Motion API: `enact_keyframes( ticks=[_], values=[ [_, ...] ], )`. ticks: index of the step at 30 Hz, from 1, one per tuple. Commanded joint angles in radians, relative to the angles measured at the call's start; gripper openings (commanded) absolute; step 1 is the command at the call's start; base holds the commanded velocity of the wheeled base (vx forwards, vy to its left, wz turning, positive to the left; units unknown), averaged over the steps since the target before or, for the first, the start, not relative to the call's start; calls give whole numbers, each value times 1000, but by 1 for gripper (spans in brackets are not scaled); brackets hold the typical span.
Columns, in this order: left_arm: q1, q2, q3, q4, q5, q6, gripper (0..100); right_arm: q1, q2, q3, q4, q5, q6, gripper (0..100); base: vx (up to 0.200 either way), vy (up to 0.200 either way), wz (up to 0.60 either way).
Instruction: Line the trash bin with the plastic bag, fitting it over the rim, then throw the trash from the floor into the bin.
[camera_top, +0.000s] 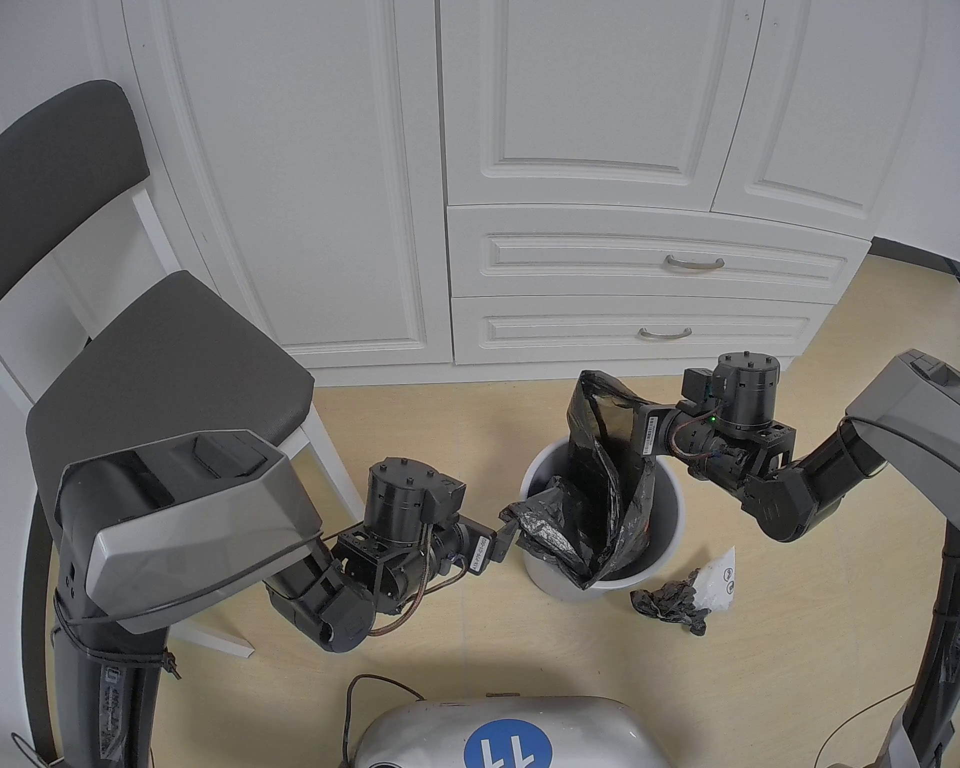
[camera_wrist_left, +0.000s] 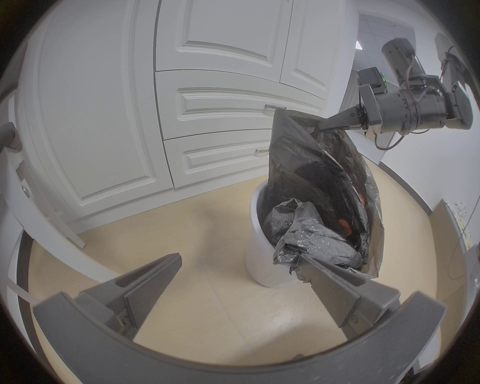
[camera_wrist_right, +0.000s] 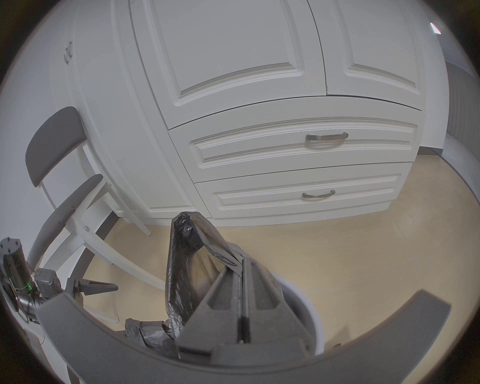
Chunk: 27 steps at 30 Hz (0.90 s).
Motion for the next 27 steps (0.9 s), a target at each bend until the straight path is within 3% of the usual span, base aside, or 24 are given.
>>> enact_keyframes(
  ticks=[1,17,27],
  values=[
    [0,-6,15,-3,0,0,100,-1,-4,2,-2,1,0,0,0,0,0],
    [-46,39,-13,-21,-17,2,100,-3,-5,0,-3,1,0,0,0,0,0],
    [-34,123,-176,-17,-41,0,100,-6,-19,2,-2,1,1,0,0,0,0]
  ],
)
